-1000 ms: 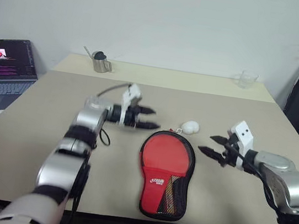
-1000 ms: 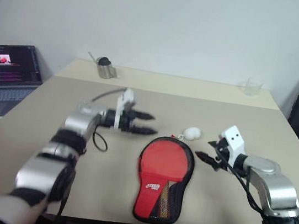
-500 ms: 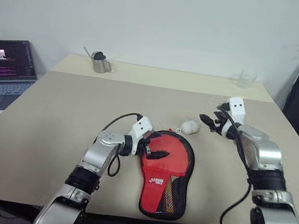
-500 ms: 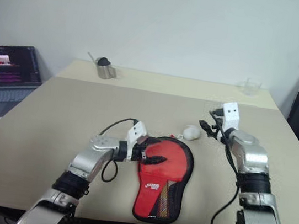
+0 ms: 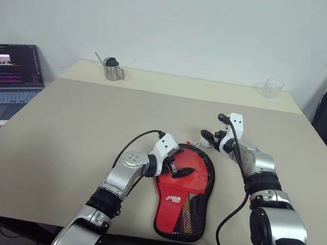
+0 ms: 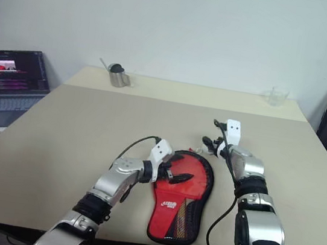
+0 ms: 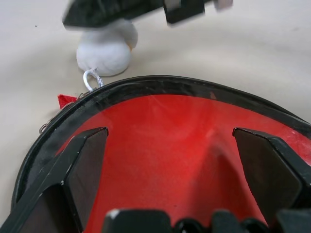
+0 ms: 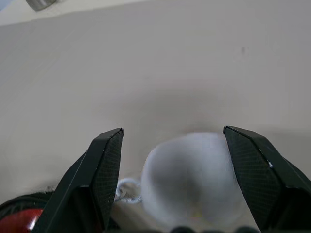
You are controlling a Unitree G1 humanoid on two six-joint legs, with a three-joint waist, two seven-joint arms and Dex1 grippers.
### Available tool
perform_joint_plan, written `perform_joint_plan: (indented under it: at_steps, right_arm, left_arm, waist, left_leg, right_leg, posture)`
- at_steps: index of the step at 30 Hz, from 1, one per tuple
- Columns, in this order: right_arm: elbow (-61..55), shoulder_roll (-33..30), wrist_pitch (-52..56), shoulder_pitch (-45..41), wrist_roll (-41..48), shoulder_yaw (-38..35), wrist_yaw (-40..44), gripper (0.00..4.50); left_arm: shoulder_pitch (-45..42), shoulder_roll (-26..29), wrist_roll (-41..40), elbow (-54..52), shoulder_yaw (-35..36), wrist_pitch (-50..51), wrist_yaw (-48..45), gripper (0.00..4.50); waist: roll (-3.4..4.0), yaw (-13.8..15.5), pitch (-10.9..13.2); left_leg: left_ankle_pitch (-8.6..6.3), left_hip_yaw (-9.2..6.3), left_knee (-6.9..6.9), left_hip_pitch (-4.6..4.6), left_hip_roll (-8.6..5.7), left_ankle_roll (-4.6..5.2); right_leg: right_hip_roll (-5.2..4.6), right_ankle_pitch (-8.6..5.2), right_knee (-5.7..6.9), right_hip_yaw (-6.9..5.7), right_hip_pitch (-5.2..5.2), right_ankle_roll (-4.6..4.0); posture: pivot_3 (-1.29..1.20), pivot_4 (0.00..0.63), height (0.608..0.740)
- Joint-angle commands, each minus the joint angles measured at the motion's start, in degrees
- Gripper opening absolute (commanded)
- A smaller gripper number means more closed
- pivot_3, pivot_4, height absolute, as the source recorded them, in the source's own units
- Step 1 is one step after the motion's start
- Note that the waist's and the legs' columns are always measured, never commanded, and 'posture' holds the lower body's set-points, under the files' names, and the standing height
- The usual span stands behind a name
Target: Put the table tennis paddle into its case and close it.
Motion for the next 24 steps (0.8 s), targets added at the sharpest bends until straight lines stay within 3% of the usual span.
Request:
perform_joint_plan:
  at_steps: [1, 14, 17, 24]
  right_arm:
    - [1.22, 0.53, -1.51, -1.65, 0.01, -1.33, -1.19, 3.62]
    - [4.01, 1.82, -2.05, -1.56, -3.8, 0.72, -3.58, 3.62]
    - [4.13, 2.22, -2.56, -1.33, -4.24, 0.48, -4.46, 3.04]
    - [1.35, 1.53, -2.23, -0.69, -3.84, -0.36, -3.42, 1.0]
  left_arm:
    - [2.52, -0.31, 0.04, 0.33, -2.2, 3.01, -0.48, 4.48]
    - [2.88, -0.23, 0.13, -0.98, -3.25, 4.88, -0.2, 4.48]
    - [2.99, -0.18, 0.2, -1.19, -3.33, 4.94, -0.21, 4.5]
    - [3.4, -0.64, -0.34, -1.28, -3.22, 5.28, 0.06, 4.5]
  waist:
    - [0.04, -0.01, -0.06]
    - [0.33, -0.04, -0.35]
    - [0.33, -0.05, -0.35]
    - [0.33, -0.05, -0.35]
  left_leg:
    - [0.0, 0.0, 0.0, 0.02, 0.0, 0.0]
    - [0.0, 0.01, -0.01, 0.09, -0.01, 0.0]
    - [0.0, 0.01, -0.02, 0.09, -0.01, 0.0]
    - [0.0, 0.01, -0.02, 0.09, -0.01, 0.0]
  right_leg:
    - [0.0, 0.0, 0.0, 0.0, 0.03, 0.0]
    - [0.06, 0.0, -0.01, 0.02, 0.06, 0.0]
    - [0.06, 0.0, -0.01, 0.02, 0.06, 0.0]
    - [0.05, 0.0, -0.01, 0.02, 0.06, 0.0]
  posture:
    - [0.0, 0.15, 0.74]
    - [0.0, 0.15, 0.74]
    - [0.0, 0.15, 0.74]
    - [0.0, 0.15, 0.74]
